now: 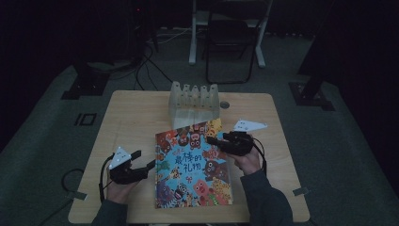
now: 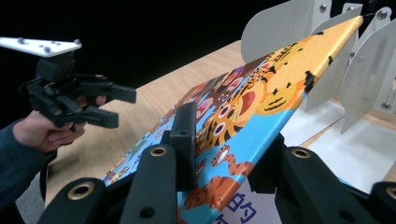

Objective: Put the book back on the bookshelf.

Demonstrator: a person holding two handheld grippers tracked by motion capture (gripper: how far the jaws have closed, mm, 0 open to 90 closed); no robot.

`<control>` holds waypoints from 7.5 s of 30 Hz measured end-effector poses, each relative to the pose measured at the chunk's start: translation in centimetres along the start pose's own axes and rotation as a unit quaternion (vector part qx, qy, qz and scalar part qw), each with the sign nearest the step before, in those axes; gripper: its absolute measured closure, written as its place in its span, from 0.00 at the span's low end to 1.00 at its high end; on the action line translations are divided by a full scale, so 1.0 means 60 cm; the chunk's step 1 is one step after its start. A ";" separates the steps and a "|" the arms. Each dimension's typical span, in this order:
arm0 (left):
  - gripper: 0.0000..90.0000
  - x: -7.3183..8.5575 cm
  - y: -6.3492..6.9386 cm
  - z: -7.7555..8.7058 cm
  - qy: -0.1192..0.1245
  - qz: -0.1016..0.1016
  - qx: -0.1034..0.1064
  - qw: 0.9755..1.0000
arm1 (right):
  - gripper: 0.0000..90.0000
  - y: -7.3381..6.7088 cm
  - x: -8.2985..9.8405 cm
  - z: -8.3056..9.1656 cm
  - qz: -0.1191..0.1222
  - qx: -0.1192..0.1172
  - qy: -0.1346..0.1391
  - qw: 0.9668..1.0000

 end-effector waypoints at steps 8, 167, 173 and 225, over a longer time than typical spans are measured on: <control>0.27 -0.021 -0.021 -0.010 0.004 0.007 0.012 1.000 | 0.76 -0.001 0.000 0.009 0.009 -0.003 0.011 1.000; 0.44 -0.189 0.087 0.044 0.115 -0.106 0.186 0.970 | 0.74 0.026 0.002 0.074 0.111 -0.028 0.087 0.990; 0.45 -0.185 0.091 0.048 0.120 -0.109 0.192 0.968 | 0.74 0.027 0.003 0.075 0.112 -0.031 0.086 0.989; 0.65 -0.132 0.082 -0.029 0.057 -0.149 0.198 0.967 | 0.74 0.024 0.012 0.086 0.137 -0.031 0.101 0.985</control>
Point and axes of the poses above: each handheld gripper's, and its own axes: z roughly backward along the jaws, x roughly out of its underside, y roughly to its right, the point moved 6 cm from there along -z, roughly forward along the jaws, and after that the axes turned 15 degrees about x, right-handed, at the moved point
